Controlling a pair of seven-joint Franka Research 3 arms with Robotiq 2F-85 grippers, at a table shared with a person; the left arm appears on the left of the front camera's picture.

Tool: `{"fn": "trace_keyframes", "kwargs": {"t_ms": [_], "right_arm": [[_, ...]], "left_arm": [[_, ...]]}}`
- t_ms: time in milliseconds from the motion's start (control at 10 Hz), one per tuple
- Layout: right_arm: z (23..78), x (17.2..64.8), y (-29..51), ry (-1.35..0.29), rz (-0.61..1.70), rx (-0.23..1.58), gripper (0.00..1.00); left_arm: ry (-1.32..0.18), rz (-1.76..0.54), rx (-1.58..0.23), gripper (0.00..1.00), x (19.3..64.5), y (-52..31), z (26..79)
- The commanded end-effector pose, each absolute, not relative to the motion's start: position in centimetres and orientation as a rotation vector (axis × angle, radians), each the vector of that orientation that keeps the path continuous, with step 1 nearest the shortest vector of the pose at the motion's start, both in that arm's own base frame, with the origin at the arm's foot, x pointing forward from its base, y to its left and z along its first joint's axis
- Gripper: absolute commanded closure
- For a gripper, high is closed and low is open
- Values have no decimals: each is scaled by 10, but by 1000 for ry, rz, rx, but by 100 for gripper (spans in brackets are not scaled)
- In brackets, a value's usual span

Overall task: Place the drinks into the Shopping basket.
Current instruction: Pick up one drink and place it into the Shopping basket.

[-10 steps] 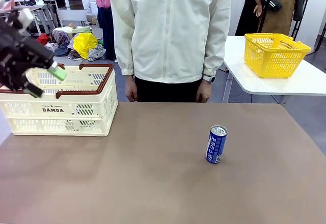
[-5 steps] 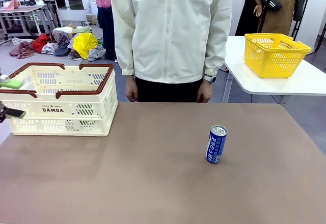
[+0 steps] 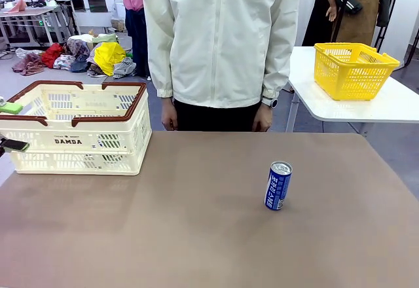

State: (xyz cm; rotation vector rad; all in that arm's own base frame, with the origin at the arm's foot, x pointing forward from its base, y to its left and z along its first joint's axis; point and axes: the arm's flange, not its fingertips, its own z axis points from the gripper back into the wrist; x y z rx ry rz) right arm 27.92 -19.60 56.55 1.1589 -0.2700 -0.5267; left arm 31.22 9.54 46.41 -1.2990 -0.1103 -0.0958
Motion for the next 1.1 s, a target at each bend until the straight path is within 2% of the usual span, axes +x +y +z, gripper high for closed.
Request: {"fn": "trace_keyframes", "kwargs": {"t_ms": [0,1000], "right_arm": [[569,280,-195,-264,-534,1170,0],[569,280,-195,-264,-534,1170,0]], "left_arm": [[-121,-84,-1304,0,306,89,466],[-121,-84,-1304,0,306,89,466]]}}
